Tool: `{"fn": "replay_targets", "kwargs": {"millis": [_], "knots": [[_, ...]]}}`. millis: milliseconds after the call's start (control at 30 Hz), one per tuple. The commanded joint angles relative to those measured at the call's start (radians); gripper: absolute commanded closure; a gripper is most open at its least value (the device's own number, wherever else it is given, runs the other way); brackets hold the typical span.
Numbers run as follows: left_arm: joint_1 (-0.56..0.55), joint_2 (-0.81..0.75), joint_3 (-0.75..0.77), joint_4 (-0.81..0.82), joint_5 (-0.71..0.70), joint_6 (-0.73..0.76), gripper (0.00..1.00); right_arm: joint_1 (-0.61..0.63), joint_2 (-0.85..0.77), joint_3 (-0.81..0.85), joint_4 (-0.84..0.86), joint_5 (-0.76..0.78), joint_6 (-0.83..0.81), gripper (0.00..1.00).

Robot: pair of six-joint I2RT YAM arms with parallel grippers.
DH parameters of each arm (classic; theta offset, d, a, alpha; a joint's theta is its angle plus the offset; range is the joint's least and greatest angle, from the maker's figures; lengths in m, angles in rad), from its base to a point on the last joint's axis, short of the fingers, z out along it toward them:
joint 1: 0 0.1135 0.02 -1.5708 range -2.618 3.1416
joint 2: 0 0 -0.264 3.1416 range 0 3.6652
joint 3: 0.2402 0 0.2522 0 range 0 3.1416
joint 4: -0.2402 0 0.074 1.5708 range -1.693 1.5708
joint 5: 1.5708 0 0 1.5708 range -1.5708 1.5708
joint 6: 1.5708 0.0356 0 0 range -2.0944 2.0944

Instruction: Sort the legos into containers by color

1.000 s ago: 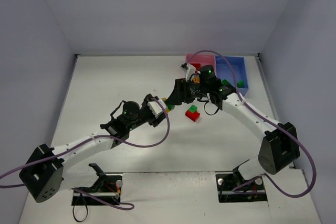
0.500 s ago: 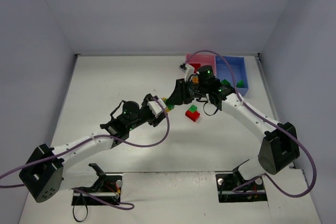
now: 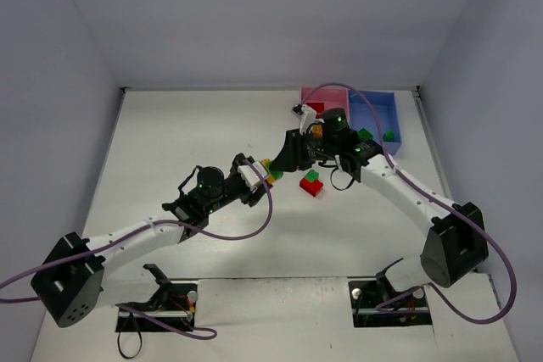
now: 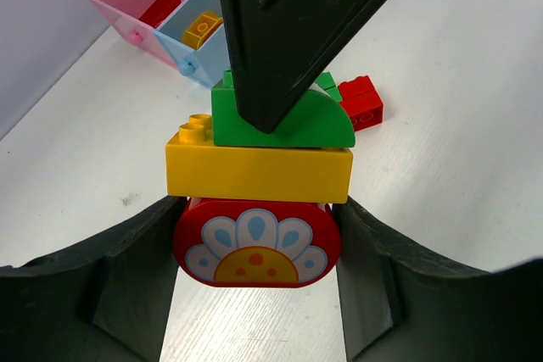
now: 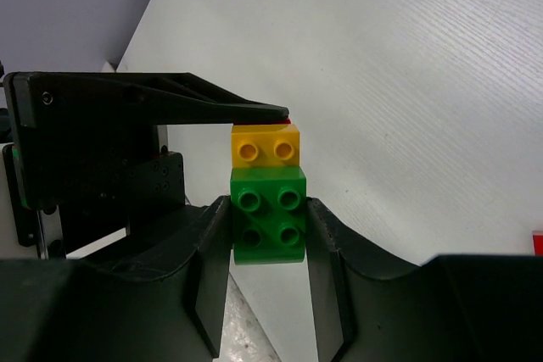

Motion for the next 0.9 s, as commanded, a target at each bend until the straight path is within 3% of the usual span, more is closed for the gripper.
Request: {"fn": "replay_targets", "kwargs": {"millis": [0, 633, 867], "knots": [[-0.002, -0.027, 0.004, 0.094, 0.008, -0.02, 0.88, -0.018, -0.068, -0.006, 0.073, 0.031, -0.021, 1.0], [-0.002, 0.016, 0.012, 0.106, 0.011, -0.029, 0.89, -0.071, -0.093, -0.052, 0.092, 0.004, -0.015, 1.0], [-0.002, 0.154, 0.015, 0.077, -0.027, -0.057, 0.86, -0.085, -0.096, -0.081, 0.077, 0.074, -0.024, 1.0]]}}
